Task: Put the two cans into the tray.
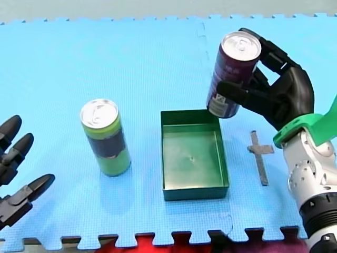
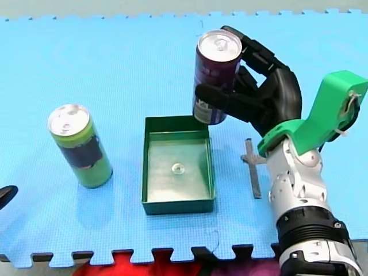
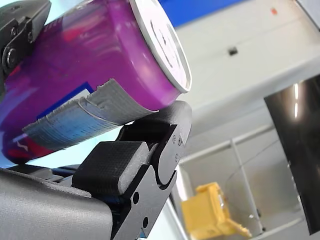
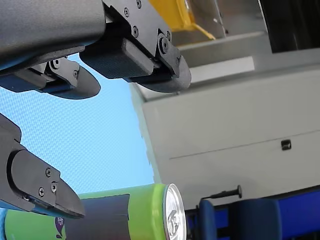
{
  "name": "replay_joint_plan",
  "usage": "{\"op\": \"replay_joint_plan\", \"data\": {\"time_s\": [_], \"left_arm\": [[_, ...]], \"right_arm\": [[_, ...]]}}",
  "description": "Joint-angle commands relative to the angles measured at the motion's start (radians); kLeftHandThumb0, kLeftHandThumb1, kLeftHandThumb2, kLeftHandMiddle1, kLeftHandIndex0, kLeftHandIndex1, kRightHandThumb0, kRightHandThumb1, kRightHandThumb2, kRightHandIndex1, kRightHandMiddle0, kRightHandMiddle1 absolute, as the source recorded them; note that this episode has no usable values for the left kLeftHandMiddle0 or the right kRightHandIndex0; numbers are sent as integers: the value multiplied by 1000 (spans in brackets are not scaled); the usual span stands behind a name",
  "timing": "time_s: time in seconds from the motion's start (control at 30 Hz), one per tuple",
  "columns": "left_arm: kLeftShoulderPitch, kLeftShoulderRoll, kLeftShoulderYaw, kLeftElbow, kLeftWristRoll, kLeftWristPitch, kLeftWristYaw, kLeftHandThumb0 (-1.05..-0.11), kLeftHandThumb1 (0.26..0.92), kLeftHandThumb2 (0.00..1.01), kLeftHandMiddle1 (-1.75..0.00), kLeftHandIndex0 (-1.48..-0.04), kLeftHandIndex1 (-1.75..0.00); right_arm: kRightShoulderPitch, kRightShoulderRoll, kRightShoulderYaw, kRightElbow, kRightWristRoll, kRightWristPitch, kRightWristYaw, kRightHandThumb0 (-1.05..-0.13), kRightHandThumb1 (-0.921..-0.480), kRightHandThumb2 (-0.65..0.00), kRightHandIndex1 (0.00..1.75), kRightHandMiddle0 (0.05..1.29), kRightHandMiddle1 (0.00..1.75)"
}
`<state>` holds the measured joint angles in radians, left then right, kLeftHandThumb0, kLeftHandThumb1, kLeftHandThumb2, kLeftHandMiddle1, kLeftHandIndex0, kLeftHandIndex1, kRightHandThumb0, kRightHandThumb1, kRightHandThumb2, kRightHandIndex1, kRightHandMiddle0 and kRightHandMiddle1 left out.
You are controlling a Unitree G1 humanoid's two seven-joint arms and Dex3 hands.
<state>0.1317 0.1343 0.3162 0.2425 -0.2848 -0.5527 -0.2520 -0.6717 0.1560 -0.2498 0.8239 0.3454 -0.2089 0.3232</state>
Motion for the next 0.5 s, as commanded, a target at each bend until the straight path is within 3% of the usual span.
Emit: {"op": "replay_joint_plan", "data": {"time_s": [0.0, 0.23, 0.47], "left_arm": [[5, 0, -2, -11, 6, 7, 7, -866, 696, 0, 0, -527, 0], [8, -3, -3, -20, 7, 16, 13, -852, 694, 0, -1, -526, 0], [11, -2, -2, -20, 4, 14, 10, -836, 689, 0, 0, -525, 0]], "right_arm": [[-11, 8, 3, -15, 8, 1, -1, -345, -758, 0, 4, 1258, 1], [-1, 34, 20, -42, 1, 10, -25, -345, -754, 0, 2, 1258, 0], [28, 74, 52, -81, -14, 19, -51, -344, -752, 0, 1, 1256, 0]]}}
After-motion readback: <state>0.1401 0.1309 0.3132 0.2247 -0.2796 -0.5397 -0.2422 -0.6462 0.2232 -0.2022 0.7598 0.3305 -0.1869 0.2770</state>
